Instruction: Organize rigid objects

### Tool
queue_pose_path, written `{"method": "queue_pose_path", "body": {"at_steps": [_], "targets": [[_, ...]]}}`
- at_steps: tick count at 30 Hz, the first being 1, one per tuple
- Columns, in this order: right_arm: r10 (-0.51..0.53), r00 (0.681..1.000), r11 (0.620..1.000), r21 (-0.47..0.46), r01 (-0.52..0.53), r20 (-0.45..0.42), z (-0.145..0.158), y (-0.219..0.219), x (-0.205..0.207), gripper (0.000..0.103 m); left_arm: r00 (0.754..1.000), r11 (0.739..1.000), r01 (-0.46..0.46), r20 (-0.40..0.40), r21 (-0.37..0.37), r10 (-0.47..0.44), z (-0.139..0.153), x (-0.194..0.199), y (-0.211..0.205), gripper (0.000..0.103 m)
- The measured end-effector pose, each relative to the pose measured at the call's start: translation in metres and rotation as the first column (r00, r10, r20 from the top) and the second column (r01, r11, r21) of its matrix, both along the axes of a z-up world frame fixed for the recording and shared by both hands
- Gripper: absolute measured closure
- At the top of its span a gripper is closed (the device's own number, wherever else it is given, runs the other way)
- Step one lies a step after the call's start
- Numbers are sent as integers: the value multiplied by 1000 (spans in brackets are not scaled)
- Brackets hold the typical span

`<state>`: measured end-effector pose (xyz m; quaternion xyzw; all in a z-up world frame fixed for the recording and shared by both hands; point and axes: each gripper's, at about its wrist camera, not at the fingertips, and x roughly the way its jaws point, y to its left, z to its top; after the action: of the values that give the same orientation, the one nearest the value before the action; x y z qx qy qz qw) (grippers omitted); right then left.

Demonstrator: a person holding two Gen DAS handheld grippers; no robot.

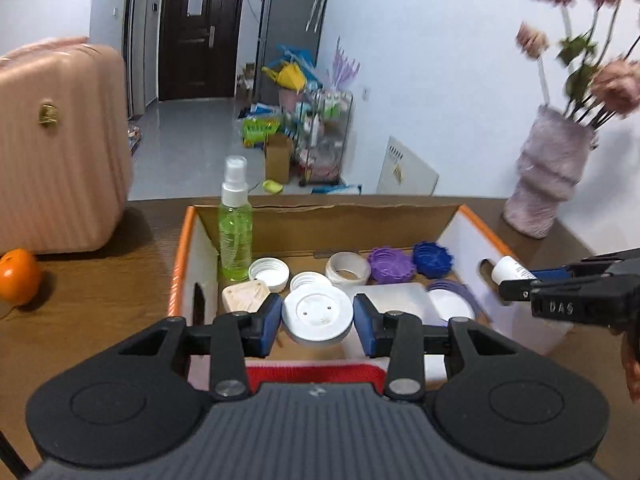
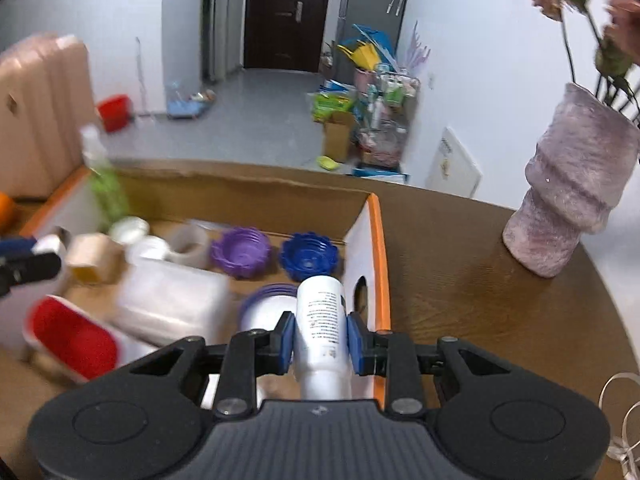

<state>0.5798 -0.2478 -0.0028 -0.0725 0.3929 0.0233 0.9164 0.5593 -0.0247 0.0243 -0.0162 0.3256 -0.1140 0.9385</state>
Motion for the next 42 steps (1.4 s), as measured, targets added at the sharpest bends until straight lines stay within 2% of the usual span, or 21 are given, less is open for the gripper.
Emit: {"method": "queue_pose_path", "body": {"at_steps": [3,6,10,12,16,18,20,25,31,34,37,40,42], "targets": [[-11,1000,997,-76,12,21,-14,10,7,76,1000,1000,2,-18,29,-1,-16,20,-7,63],[-13,999,998,-55,15,39,-17,9,8,76,999,1000,6,-45,29,-5,-29,34,-9,63],[-15,995,999,-36,18,95,-4,1,10,69,999,1000,12,-53,9,-11,-33,41,-6,56],[-3,994,999,-36,7,109,5,1,10,66,999,999,28,-35,15,-28,-30,40,-4,55],[38,995,999,5,-39,93,22,-1,6,61,1000,999,0,-22,35,1,-14,34,3,53],[48,994,998,43,-52,95,36,-6,0,57,1000,999,-9,-10,40,9,-1,27,7,49],[44,993,996,70,-52,112,53,-11,-13,56,1000,999,-15,19,51,14,17,14,12,41],[59,984,988,129,-82,170,100,-19,-64,48,994,997,-31,103,69,24,64,-38,23,31],[68,963,983,148,-110,262,130,-24,-135,40,977,994,-90,198,57,77,97,-118,35,18],[65,942,978,165,-125,330,126,-23,-174,35,958,987,-155,250,32,142,93,-161,43,14],[35,913,985,142,-100,407,111,-17,-215,19,926,977,-210,331,45,184,83,-207,45,9],[41,886,988,116,-106,461,90,-10,-255,18,892,973,-225,412,51,185,68,-251,44,3],[44,856,986,113,-119,515,74,-7,-285,15,877,972,-228,448,63,177,58,-281,43,2]]}}
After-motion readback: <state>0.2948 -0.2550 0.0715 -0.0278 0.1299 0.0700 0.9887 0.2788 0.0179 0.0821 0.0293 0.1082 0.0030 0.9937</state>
